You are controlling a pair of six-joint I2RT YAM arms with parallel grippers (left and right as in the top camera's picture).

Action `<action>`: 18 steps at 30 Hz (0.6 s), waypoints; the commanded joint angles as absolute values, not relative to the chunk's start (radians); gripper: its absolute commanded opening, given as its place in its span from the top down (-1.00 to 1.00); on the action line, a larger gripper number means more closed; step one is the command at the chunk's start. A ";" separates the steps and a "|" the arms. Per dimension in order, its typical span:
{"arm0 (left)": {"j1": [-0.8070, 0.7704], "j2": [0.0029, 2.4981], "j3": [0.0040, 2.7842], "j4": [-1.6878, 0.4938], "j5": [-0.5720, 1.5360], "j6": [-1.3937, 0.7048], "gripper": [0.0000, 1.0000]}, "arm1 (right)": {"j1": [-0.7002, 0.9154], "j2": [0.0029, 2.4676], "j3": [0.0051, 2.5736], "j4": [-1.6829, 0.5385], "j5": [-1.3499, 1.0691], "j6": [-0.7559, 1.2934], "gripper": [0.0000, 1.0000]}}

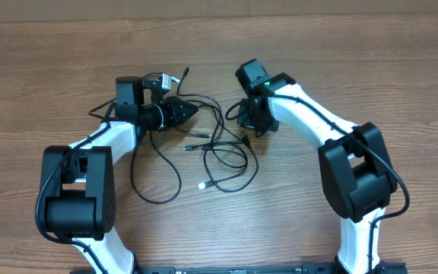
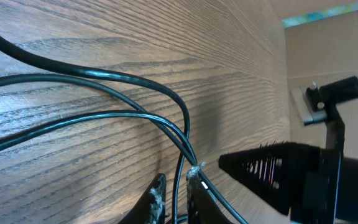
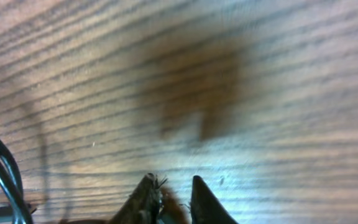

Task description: Untangle cables

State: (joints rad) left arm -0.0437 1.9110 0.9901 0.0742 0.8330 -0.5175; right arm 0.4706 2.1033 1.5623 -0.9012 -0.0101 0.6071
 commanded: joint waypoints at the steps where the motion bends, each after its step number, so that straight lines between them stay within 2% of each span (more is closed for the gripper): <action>1: -0.038 1.885 0.990 0.075 0.826 -0.505 0.71 | 0.476 2.104 1.574 -0.876 -0.130 0.524 0.56; 5: -0.038 1.885 0.990 0.079 0.826 -0.505 0.68 | 0.477 2.104 1.574 -0.816 -0.307 0.515 0.38; 8: -0.038 1.885 0.990 0.079 0.827 -0.505 0.67 | 0.490 2.104 1.574 -0.791 -0.371 0.525 0.36; 14: -0.038 1.885 0.990 0.079 0.827 -0.505 0.67 | 0.530 2.104 1.572 -0.794 -0.355 0.527 0.36; 18: -0.038 1.885 0.990 0.079 0.827 -0.505 0.66 | 0.570 2.104 1.572 -0.805 -0.230 0.542 0.36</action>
State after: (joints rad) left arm -0.0437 1.9110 0.9901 0.0750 0.8326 -0.5175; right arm 0.5434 2.1033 1.5623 -0.8032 -0.3050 0.5396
